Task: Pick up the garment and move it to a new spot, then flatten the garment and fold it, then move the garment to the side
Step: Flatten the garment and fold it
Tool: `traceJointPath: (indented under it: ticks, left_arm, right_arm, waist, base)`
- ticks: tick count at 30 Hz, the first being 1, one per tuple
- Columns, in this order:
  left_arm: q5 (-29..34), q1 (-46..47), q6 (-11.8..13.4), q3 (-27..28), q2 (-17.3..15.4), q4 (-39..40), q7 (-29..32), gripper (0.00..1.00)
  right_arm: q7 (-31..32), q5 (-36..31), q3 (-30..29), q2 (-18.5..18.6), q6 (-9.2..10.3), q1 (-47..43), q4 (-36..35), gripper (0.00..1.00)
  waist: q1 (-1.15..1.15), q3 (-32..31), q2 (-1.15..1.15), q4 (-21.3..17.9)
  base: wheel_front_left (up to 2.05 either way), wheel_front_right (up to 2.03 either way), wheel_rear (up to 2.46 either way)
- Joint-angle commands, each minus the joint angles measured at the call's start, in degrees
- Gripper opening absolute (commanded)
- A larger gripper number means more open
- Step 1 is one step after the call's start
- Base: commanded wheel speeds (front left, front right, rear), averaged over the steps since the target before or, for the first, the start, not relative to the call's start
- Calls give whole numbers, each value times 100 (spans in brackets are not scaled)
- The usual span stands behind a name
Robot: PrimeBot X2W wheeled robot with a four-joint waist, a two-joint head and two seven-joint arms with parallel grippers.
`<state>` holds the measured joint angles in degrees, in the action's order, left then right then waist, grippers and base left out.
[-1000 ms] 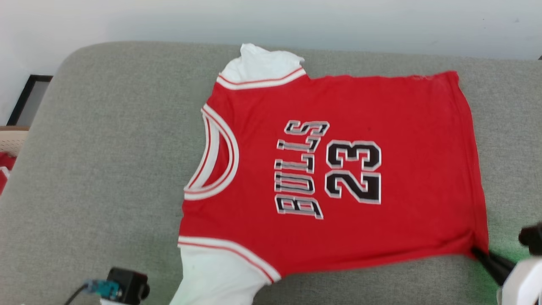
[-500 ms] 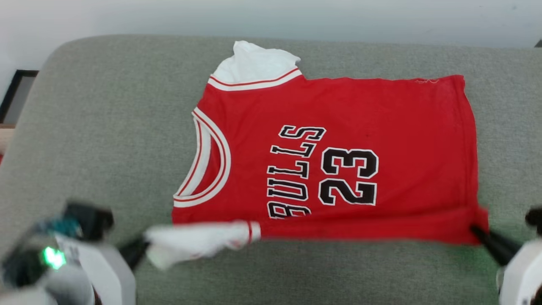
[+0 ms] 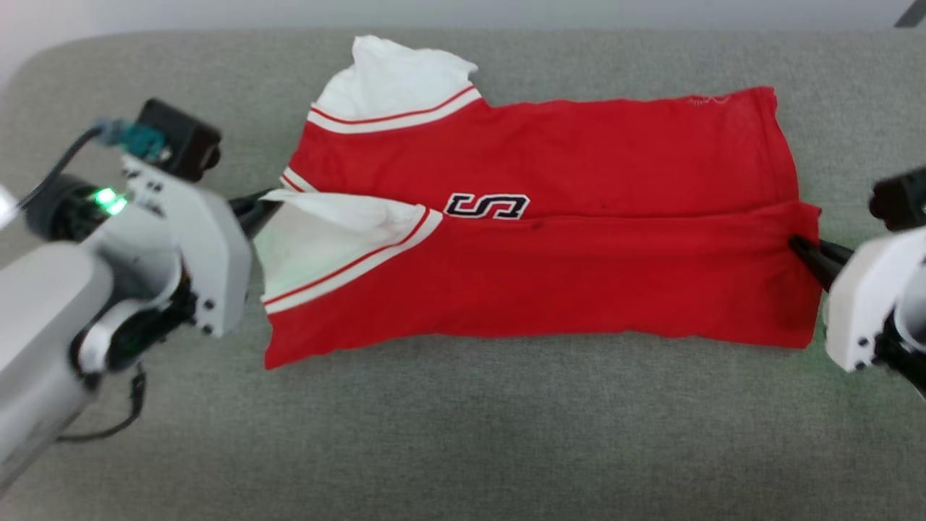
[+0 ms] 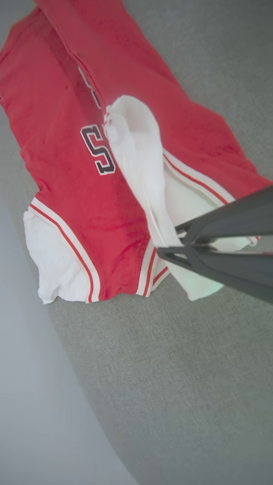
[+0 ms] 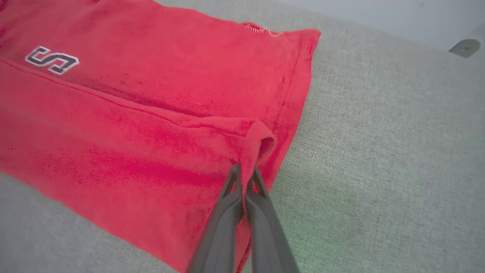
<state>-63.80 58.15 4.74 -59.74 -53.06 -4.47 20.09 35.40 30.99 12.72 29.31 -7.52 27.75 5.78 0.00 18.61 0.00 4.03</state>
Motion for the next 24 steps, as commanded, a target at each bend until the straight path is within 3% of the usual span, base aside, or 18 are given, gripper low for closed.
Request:
traceJointPath:
  ticks: [1,9,17,21,22,23,24]
  left_arm:
    - [-13,96,-125,-42,168,-250,40,0]
    - [-268,266,-786,-282,1128,-2045,322,0]
    - [-513,215,-1082,-396,1713,-3278,424,0]
    - [-599,281,-1152,-402,1899,-3602,405,43]
    - [-617,312,-1156,-389,1936,-3668,375,63]
    - [-640,344,-1167,-378,1969,-3714,363,97]
    - [-635,385,-1178,-374,1984,-3755,369,100]
  right_arm:
    - [23,-14,100,-22,6,171,212,0]
    - [-60,191,797,-88,7,977,1472,0]
    - [-72,438,1352,-133,7,1338,2163,0]
    - [-74,559,1499,-146,8,1467,2424,0]
    - [-83,569,1529,-145,8,1497,2491,0]
    - [-86,589,1562,-147,9,1529,2556,0]
    - [-97,611,1579,-150,9,1557,2613,0]
  waist:
    - [0,114,0,-79]
    - [0,283,0,-93]
    - [0,356,0,-106]
    - [0,346,0,-87]
    - [0,332,0,-77]
    - [0,314,0,-63]
    - [0,291,0,-47]
  base:
    - [0,0,0]
    - [0,0,0]
    - [0,0,0]
    - [0,0,0]
    - [0,0,0]
    - [0,0,0]
    - [0,0,0]
